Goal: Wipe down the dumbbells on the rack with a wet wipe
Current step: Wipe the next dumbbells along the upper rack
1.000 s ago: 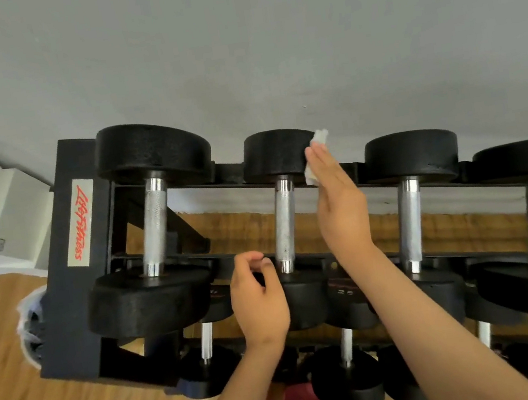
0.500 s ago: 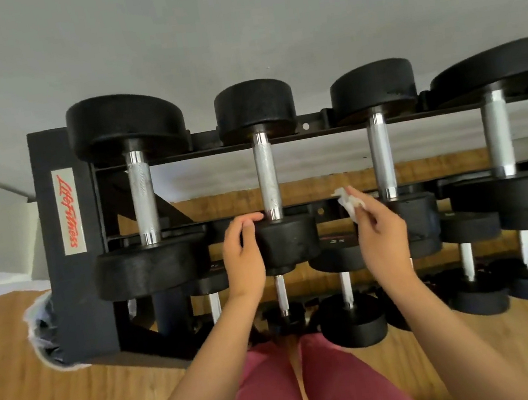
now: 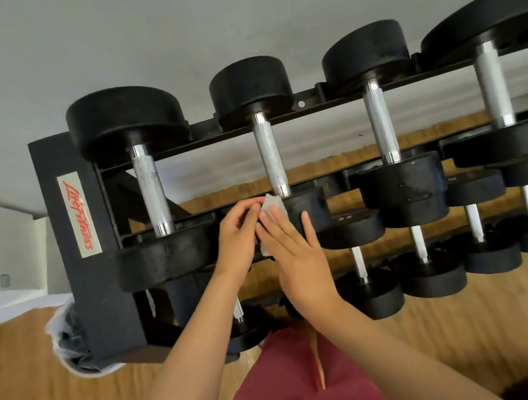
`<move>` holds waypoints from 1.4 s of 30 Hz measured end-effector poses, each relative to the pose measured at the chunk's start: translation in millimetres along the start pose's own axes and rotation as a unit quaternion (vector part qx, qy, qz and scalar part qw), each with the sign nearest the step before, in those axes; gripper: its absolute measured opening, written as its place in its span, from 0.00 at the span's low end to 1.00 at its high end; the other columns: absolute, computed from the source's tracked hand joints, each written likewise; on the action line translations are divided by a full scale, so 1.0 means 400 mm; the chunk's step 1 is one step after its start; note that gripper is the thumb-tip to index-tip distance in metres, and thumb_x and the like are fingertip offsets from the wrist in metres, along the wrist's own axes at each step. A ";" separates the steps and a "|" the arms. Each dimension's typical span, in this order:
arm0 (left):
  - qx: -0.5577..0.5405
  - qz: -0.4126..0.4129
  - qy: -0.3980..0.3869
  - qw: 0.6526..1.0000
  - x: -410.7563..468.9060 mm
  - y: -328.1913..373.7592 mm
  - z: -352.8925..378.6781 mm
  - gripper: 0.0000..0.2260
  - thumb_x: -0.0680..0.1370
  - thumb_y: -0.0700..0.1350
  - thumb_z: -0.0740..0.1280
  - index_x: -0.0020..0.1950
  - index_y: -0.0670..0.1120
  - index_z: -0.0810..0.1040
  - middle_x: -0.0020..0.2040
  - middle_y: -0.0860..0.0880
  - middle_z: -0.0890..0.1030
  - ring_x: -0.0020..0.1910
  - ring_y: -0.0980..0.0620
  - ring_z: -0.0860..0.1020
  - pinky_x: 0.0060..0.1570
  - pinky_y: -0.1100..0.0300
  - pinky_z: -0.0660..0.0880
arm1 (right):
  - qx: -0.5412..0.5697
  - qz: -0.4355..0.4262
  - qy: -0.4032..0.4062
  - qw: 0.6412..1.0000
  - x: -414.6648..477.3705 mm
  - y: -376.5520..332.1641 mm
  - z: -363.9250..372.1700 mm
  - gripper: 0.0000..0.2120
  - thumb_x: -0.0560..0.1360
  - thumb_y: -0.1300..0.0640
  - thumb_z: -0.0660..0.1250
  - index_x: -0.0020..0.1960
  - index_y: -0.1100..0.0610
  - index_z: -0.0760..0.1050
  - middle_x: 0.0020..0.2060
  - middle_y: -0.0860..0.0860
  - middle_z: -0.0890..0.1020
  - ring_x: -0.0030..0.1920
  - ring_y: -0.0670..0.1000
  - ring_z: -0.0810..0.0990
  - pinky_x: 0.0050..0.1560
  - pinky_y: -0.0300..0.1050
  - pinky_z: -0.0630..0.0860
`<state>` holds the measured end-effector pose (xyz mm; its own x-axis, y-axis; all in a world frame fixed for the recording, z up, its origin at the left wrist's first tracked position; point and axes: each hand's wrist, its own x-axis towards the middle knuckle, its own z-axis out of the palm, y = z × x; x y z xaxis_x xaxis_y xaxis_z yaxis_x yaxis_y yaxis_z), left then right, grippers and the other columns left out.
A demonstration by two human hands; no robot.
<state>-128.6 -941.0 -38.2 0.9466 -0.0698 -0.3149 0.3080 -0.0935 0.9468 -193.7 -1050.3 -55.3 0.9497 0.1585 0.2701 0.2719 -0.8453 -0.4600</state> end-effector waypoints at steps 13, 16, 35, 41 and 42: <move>-0.007 0.012 -0.003 1.000 0.006 -0.012 0.003 0.12 0.83 0.39 0.57 0.55 0.48 0.80 0.55 0.51 0.81 0.54 0.63 0.78 0.50 0.73 0.72 | 0.052 0.108 0.064 0.991 0.025 0.075 -0.038 0.31 0.75 0.76 0.55 0.76 0.61 0.59 0.75 0.55 0.63 0.76 0.51 0.58 0.77 0.56 0.49; -0.005 0.012 0.002 1.000 0.005 -0.009 0.004 0.14 0.84 0.39 0.55 0.53 0.49 0.80 0.53 0.52 0.82 0.54 0.62 0.78 0.51 0.73 0.72 | -0.058 -0.010 0.005 0.998 0.029 0.040 -0.002 0.33 0.71 0.71 0.54 0.75 0.59 0.59 0.75 0.55 0.65 0.78 0.51 0.53 0.78 0.56 0.45; 0.010 -0.047 0.140 0.989 0.032 0.023 0.068 0.11 0.83 0.43 0.57 0.48 0.47 0.78 0.48 0.50 0.82 0.50 0.56 0.78 0.52 0.60 0.71 | 0.345 0.289 -0.002 0.893 0.172 0.208 -0.200 0.17 0.82 0.59 0.58 0.71 0.53 0.71 0.64 0.46 0.77 0.64 0.41 0.73 0.61 0.29 0.69; 0.050 -0.026 0.241 0.969 0.031 0.003 0.158 0.09 0.83 0.43 0.55 0.50 0.48 0.74 0.51 0.47 0.76 0.45 0.69 0.73 0.46 0.76 0.67 | 0.279 0.295 -0.190 0.894 0.258 0.191 -0.130 0.04 0.77 0.57 0.69 0.47 0.57 0.76 0.45 0.51 0.81 0.49 0.49 0.80 0.56 0.49 0.76; 0.051 -0.025 0.248 0.967 0.032 -0.001 0.161 0.09 0.83 0.43 0.55 0.50 0.49 0.74 0.51 0.47 0.76 0.44 0.69 0.73 0.45 0.76 0.67 | 0.280 0.289 -0.220 0.889 0.264 0.193 -0.131 0.05 0.76 0.56 0.70 0.45 0.58 0.77 0.43 0.52 0.81 0.47 0.50 0.80 0.54 0.49 0.76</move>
<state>-122.6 -1005.9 -47.0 0.8680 0.4198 -0.2653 0.3676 -0.1840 0.9116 -80.7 -1125.6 -17.9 0.8910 0.0686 -0.4488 -0.3636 -0.4841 -0.7959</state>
